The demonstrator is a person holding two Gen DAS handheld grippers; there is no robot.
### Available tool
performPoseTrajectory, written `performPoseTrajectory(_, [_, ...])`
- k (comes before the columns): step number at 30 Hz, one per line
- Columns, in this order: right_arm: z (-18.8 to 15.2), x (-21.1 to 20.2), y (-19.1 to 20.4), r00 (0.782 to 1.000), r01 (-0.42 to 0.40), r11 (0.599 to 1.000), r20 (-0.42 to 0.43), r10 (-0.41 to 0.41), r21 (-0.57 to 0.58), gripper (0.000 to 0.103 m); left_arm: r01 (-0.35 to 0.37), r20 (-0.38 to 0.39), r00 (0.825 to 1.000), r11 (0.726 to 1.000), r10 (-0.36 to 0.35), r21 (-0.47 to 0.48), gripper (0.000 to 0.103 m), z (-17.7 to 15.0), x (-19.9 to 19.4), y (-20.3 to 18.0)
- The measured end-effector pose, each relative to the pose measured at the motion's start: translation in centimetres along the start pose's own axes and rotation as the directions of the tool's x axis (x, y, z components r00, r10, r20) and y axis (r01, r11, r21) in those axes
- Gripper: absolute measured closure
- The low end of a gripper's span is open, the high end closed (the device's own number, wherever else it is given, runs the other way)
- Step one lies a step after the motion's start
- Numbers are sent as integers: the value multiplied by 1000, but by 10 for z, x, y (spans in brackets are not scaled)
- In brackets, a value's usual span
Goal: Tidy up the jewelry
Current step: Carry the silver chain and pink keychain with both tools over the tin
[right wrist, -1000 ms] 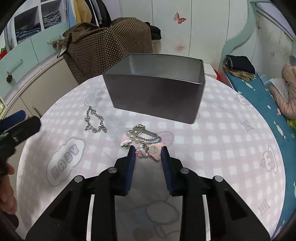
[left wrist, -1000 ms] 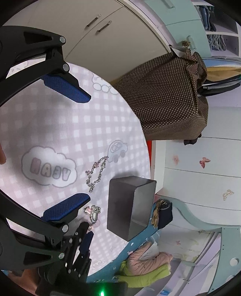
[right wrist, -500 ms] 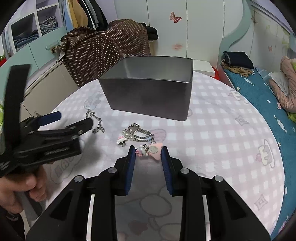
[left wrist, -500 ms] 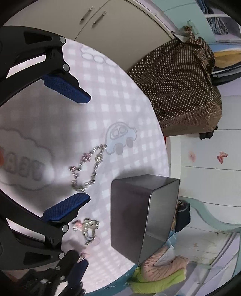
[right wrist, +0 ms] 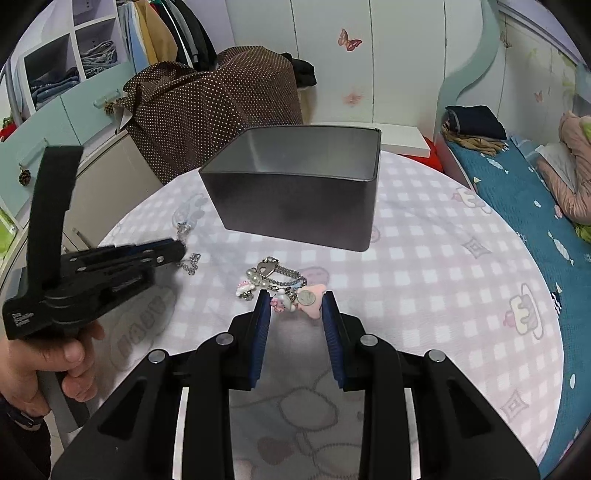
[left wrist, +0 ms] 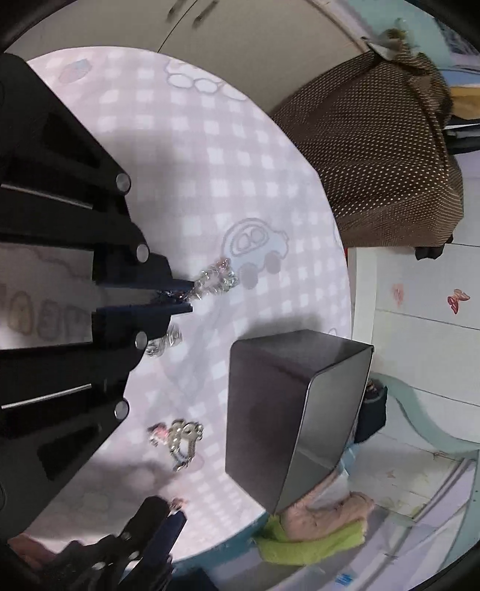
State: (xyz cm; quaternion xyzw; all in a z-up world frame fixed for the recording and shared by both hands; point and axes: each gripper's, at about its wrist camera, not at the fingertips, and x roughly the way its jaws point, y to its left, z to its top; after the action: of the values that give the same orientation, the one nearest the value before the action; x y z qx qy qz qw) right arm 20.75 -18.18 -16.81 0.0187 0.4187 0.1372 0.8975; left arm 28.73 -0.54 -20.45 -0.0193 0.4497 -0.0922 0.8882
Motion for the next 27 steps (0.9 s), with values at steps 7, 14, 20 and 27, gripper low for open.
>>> performPoseTrajectory(7, [3,-7,0,1000,-6,1000,19,6,1,76,27,40,999,1000,-27,11,97,-9,-25,3])
performPoseTrajectory(14, [10,-25,1,998,-10,1000,55,11,-5,76,42,116,992,998,-46,36,97,-2,-64,-5])
performPoseTrajectory(20, [27,-46,3,994,-12,999,108,15,-30,77,54,202,977,995,-70,82,97,16,-106,-18])
performPoseTrajectory(27, [56,-73,8,983,-8,997,181,21,-74,76,65,276,956,988,-102,138,97,42,-143,-38])
